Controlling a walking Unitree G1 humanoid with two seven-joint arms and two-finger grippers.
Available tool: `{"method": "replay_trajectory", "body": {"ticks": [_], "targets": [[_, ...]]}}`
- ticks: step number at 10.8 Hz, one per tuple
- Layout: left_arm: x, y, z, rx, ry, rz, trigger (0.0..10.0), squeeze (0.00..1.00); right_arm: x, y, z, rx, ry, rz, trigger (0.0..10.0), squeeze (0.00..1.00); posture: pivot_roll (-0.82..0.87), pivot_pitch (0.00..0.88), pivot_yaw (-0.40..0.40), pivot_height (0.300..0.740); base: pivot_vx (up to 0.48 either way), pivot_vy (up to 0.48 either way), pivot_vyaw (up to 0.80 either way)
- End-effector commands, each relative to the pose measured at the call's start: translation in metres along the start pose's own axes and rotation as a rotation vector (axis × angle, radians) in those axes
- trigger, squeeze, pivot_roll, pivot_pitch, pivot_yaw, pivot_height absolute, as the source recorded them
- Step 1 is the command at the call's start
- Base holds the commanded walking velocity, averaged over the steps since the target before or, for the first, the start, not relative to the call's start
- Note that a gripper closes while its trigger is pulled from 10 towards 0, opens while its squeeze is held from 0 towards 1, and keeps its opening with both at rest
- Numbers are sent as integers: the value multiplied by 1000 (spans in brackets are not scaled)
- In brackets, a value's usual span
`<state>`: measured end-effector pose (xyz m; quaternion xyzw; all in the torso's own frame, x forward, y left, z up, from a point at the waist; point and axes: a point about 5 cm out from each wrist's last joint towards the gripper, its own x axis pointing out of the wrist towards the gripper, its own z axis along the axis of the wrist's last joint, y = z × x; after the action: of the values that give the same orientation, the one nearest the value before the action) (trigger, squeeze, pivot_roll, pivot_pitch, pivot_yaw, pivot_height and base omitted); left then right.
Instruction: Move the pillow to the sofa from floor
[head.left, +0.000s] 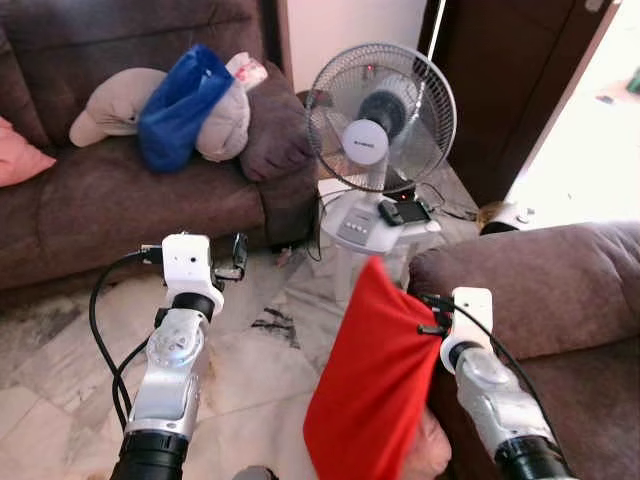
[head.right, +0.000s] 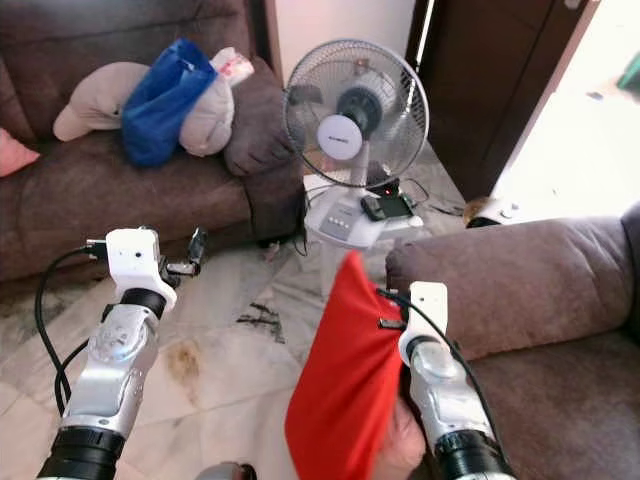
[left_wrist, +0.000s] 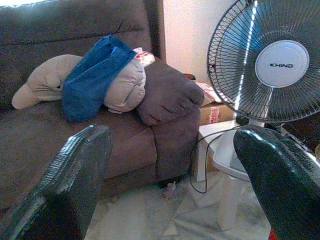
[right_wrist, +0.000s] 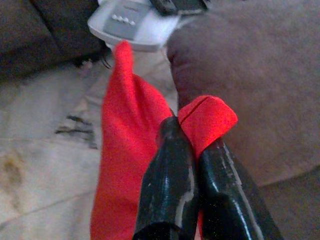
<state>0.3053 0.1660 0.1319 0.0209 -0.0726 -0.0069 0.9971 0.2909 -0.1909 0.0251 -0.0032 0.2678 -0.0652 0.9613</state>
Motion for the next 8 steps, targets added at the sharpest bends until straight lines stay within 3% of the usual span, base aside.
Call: {"method": "replay_trajectory", "body": {"ticks": [1, 3, 4, 6, 7, 8], "targets": [[-2, 2, -4, -11, 21, 15, 10000, 0, 4, -8, 22, -6, -91, -77, 10000, 0, 71, 0, -3, 740, 0, 0, 0], [-2, 5, -4, 2, 20, 38, 10000, 0, 7, -1, 41, 2, -158, -77, 10000, 0, 75, 0, -5, 740, 0, 0, 0], [-2, 6, -5, 4, 23, 43, 10000, 0, 8, 0, 48, -48, -182, -105, 10000, 0, 74, 0, -6, 740, 0, 0, 0], [-2, 5, -5, 5, 23, 49, 10000, 0, 13, -2, 53, -38, -166, -151, 10000, 0, 77, 0, -7, 740, 0, 0, 0], [-2, 5, -6, 8, 24, 54, 10000, 0, 15, 4, 69, -29, -196, -128, 10000, 0, 81, 0, -8, 740, 0, 0, 0], [-2, 7, -4, 12, 18, 61, 10000, 0, 8, 30, 110, -43, -374, 52, 10000, 0, 86, 0, -10, 740, 0, 0, 0]]}}
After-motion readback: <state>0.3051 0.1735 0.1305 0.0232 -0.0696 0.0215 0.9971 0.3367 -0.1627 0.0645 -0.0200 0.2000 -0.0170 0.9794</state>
